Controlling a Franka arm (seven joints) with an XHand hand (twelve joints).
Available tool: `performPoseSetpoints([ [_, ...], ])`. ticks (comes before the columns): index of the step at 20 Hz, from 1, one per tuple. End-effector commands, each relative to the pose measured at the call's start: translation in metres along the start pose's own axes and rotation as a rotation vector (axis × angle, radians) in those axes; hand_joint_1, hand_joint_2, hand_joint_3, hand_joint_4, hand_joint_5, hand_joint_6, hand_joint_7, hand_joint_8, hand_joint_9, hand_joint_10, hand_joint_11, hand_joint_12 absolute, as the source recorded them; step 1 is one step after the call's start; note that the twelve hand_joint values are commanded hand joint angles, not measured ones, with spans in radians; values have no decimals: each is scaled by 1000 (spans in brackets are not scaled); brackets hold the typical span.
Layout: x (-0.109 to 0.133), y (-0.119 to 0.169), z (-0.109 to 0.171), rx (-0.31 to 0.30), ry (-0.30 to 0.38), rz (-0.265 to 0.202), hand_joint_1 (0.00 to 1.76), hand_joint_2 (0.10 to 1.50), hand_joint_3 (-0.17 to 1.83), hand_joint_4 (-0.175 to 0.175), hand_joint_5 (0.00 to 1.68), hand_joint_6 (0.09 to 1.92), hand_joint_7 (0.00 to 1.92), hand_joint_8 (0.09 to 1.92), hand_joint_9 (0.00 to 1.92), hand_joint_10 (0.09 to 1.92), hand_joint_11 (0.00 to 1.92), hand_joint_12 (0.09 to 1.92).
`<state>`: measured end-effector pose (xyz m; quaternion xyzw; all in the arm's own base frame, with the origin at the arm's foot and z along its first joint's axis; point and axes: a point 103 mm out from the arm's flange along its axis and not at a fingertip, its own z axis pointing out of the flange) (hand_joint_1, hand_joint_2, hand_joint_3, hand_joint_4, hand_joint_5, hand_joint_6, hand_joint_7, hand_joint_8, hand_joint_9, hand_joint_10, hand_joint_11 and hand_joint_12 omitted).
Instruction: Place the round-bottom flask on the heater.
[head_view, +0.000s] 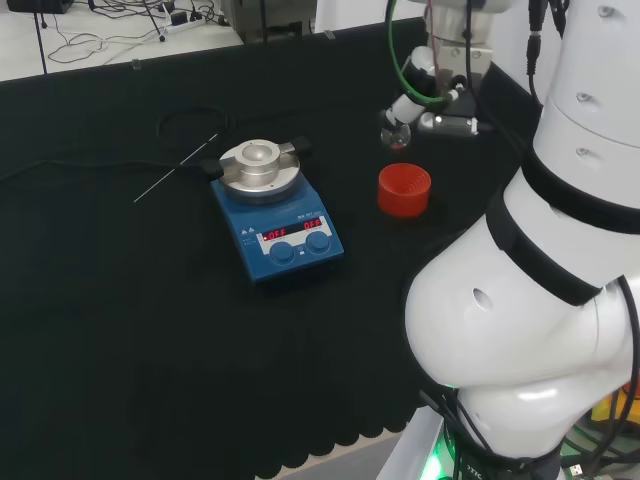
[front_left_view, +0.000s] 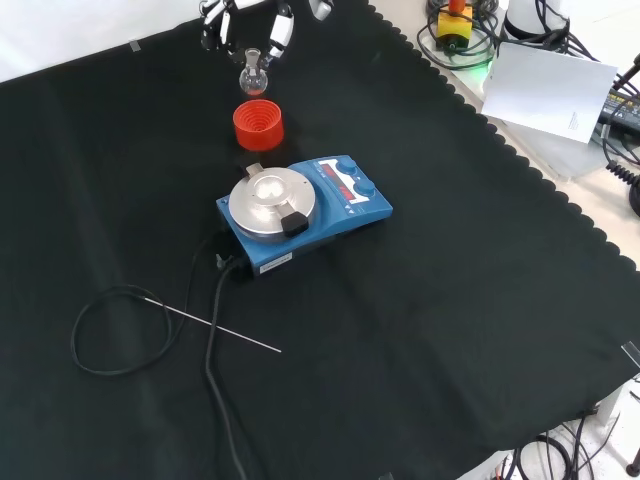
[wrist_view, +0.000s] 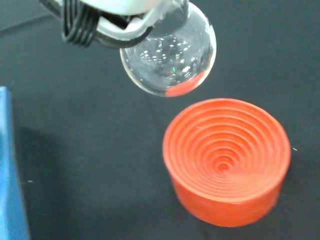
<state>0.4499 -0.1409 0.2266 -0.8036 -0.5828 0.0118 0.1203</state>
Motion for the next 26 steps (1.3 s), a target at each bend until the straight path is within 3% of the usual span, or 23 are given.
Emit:
performPoseSetpoints([
  [1,44,-11,-20,8,-73,-55,1089,732,603,175,1162,845,398,700,596,610,150,1385],
  [14,135,11,-26,19,-107,-195,1090,730,604,175,1167,836,398,700,594,610,153,1386],
  [26,180,35,-15,46,-120,-265,1091,728,604,175,1170,832,396,700,595,612,158,1386],
])
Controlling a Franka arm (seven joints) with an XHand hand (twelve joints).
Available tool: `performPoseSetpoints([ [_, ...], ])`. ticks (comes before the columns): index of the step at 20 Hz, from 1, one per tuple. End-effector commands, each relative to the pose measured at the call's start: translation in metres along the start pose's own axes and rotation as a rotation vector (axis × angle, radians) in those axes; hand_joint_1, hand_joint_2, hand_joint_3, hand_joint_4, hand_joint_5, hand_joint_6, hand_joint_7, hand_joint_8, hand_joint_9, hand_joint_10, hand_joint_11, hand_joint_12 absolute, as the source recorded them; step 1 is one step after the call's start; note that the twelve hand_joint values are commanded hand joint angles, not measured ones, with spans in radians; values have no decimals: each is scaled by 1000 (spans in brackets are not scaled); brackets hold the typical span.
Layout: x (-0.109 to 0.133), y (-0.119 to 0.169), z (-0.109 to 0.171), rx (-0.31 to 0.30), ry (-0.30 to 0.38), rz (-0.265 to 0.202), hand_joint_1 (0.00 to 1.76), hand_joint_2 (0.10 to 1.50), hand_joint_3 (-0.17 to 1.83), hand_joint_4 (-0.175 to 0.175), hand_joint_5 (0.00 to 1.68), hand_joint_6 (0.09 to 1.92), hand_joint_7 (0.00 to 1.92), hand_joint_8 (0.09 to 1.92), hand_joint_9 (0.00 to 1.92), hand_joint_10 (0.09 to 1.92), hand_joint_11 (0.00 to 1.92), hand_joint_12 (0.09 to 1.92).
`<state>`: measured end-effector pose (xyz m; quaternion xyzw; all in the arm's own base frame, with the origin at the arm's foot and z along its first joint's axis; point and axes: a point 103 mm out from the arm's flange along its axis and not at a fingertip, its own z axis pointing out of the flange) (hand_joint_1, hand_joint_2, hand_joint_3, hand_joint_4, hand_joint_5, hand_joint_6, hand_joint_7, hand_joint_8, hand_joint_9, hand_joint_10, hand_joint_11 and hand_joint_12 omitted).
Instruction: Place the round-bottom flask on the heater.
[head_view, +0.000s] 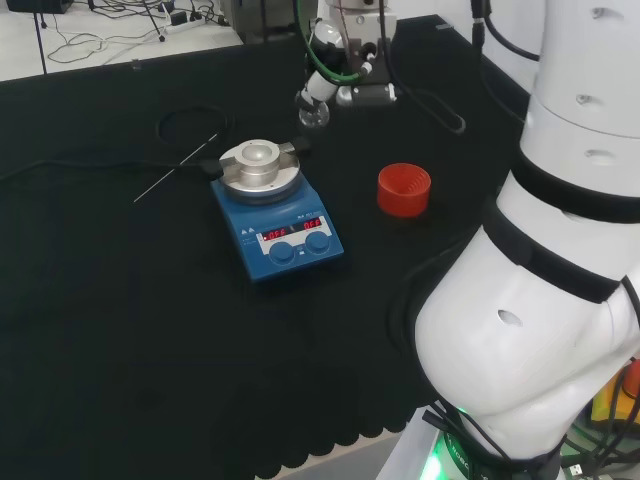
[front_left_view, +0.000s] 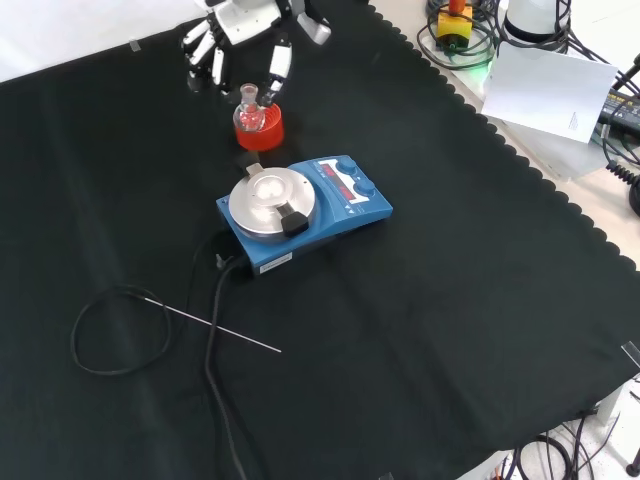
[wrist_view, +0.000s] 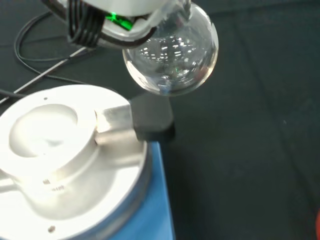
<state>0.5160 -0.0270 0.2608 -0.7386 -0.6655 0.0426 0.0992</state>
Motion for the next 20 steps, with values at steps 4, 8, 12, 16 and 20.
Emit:
performPoseSetpoints([
  [4,55,27,6,37,-28,-81,1091,728,604,175,1170,831,396,700,595,612,159,1385],
  [8,61,26,8,43,-49,-84,1091,728,604,175,1171,830,395,700,595,612,159,1384],
  [12,61,23,11,47,-40,-82,1091,727,605,175,1172,829,394,699,595,612,160,1384],
  [16,62,20,14,52,-34,-86,1092,726,605,175,1172,828,393,699,594,612,159,1383],
  [20,66,18,19,62,-32,-90,1092,726,606,175,1173,827,392,699,594,612,158,1383],
])
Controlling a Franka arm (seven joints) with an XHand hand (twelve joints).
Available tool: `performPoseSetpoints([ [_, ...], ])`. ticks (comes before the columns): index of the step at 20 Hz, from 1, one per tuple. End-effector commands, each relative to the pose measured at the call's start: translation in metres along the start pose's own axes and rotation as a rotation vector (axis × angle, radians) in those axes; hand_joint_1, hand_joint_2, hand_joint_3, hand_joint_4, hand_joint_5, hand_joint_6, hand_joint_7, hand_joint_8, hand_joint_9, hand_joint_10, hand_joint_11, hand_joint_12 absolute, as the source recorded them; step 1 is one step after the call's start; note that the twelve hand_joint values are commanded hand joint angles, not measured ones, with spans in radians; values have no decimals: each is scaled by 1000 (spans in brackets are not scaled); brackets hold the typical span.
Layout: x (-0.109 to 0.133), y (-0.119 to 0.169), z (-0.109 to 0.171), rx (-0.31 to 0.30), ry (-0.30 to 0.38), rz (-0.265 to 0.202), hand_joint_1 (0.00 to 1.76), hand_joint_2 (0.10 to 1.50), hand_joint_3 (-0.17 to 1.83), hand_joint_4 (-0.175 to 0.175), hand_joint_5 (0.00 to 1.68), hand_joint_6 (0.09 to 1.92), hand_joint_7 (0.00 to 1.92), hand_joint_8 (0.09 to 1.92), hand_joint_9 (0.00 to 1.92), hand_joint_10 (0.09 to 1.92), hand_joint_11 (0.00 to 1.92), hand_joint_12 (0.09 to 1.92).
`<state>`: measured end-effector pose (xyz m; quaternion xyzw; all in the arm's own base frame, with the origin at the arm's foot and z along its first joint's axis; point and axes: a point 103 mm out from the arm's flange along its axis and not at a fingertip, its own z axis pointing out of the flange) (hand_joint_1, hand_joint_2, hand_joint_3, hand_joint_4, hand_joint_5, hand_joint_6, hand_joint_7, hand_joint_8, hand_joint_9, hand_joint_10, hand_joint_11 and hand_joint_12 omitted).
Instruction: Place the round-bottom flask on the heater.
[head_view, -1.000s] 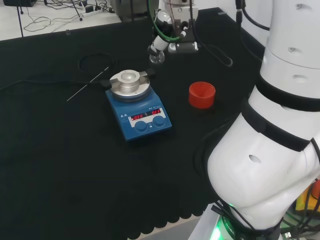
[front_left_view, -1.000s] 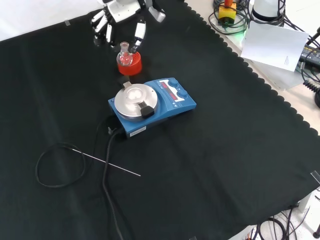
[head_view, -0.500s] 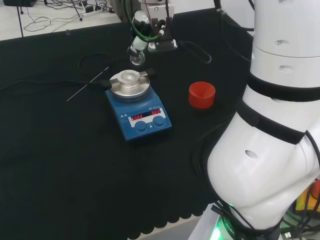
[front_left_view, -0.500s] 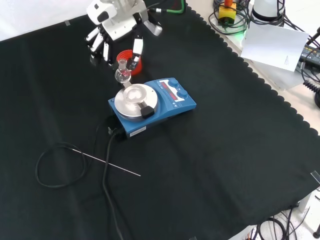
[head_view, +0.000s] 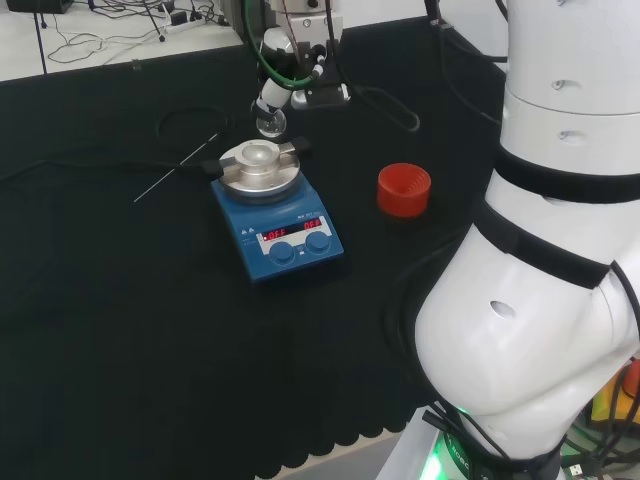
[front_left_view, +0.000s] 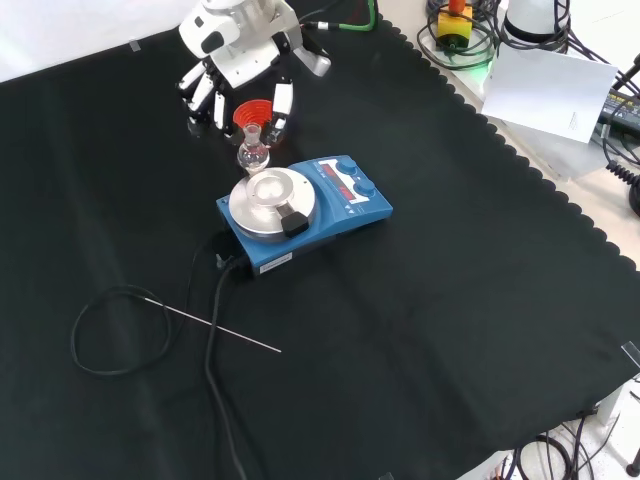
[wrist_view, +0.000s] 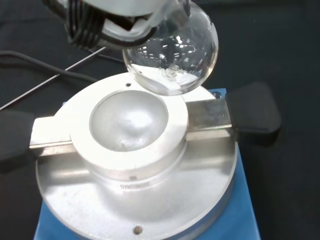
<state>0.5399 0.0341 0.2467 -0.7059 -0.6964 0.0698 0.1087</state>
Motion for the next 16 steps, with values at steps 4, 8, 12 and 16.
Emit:
performPoseSetpoints([
  [4,10,-1,7,14,1,-13,1092,725,607,175,1174,826,388,697,592,612,158,1383],
  [8,13,2,12,24,-3,-21,1093,724,608,175,1175,825,385,697,592,612,156,1383],
  [12,14,5,16,36,-5,-25,1093,723,608,175,1175,824,384,697,591,612,155,1383],
  [16,14,6,21,46,-3,-24,1093,723,609,175,1176,823,383,697,591,612,154,1383],
])
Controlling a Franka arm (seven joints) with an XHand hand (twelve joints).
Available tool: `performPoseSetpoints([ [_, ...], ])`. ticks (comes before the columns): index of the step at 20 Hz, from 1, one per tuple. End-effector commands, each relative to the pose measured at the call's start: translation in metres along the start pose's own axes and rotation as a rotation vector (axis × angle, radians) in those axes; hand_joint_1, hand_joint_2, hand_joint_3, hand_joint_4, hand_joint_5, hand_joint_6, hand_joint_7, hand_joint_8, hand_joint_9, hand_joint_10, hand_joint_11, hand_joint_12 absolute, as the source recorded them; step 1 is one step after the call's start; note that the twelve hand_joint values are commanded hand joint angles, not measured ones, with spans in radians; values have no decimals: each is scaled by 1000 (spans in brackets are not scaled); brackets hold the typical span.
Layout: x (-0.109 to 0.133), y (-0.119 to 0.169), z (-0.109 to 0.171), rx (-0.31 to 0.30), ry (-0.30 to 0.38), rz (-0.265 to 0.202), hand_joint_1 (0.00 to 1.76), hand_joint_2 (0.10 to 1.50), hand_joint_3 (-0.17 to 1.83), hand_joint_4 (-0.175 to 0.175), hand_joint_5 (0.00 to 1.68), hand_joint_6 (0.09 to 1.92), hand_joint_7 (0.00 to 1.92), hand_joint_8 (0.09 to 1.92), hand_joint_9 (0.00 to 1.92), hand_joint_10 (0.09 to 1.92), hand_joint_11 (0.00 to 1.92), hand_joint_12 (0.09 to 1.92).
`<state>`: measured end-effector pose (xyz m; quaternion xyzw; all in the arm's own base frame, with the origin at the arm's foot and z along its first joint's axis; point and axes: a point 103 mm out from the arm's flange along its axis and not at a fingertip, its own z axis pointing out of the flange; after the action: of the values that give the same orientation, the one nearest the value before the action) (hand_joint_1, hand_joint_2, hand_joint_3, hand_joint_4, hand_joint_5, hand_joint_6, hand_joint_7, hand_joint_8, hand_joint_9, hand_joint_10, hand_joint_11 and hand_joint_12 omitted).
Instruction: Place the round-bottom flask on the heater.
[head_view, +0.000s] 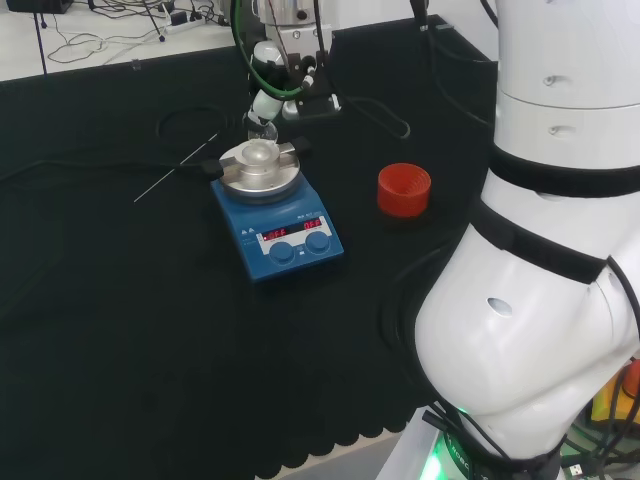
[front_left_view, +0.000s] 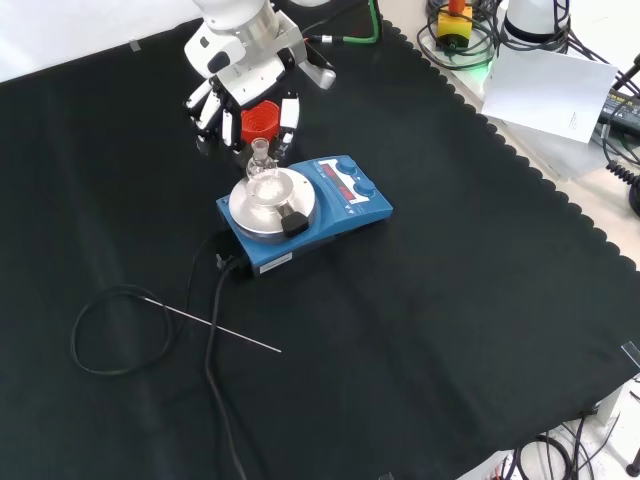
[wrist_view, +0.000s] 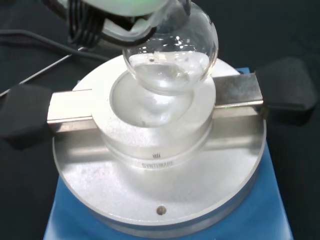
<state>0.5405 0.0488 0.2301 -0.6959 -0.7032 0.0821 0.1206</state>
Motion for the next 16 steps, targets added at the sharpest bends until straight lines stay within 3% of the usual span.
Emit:
performPoseSetpoints([
  [1,0,2,5,14,0,-3,1093,723,610,175,1176,823,383,697,591,612,154,1383],
  [16,8,5,14,38,-19,-11,1094,721,612,175,1178,821,380,697,586,611,152,1383],
])
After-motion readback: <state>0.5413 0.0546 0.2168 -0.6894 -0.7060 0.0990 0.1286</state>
